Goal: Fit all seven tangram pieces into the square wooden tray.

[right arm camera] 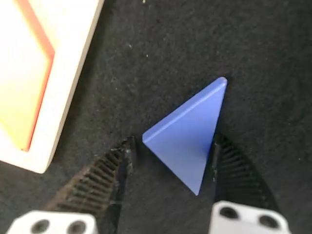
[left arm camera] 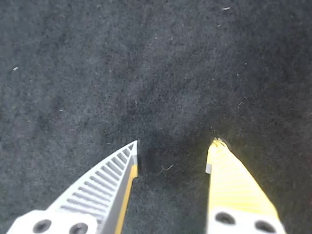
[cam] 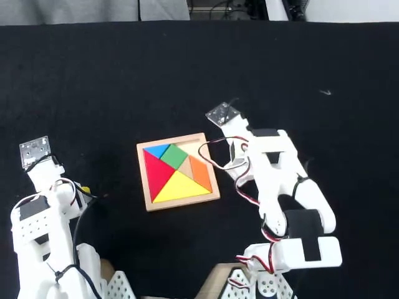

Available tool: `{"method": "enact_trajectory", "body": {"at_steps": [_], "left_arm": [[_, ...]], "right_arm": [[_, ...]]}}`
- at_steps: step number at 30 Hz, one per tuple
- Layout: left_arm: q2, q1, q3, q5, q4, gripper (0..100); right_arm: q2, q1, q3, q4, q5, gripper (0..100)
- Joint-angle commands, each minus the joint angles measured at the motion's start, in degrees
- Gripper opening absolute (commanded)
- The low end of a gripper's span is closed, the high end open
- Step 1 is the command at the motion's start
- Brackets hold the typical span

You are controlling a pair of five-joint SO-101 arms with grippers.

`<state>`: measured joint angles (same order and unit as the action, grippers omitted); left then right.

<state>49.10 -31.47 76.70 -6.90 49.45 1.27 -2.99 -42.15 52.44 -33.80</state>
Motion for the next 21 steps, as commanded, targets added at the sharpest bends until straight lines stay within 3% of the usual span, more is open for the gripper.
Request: {"method": "enact_trajectory", "body": {"at_steps": [1,12,21], "left_arm": [[1.05,-0.13,-0.31,-0.70,-0.79,23],[1.05,-0.13,-0.31,-0.70,-0.79,23],[1.05,-0.13,-0.31,-0.79,-0.70,23]], "right_arm": [[0.13,-0.88,2.33,-2.29,-0.53,24.0],[10.33,-4.04,2.42,4.92,-0.26,21.7],[4.44,-4.75,4.88,5.19,-0.26,21.4]]}}
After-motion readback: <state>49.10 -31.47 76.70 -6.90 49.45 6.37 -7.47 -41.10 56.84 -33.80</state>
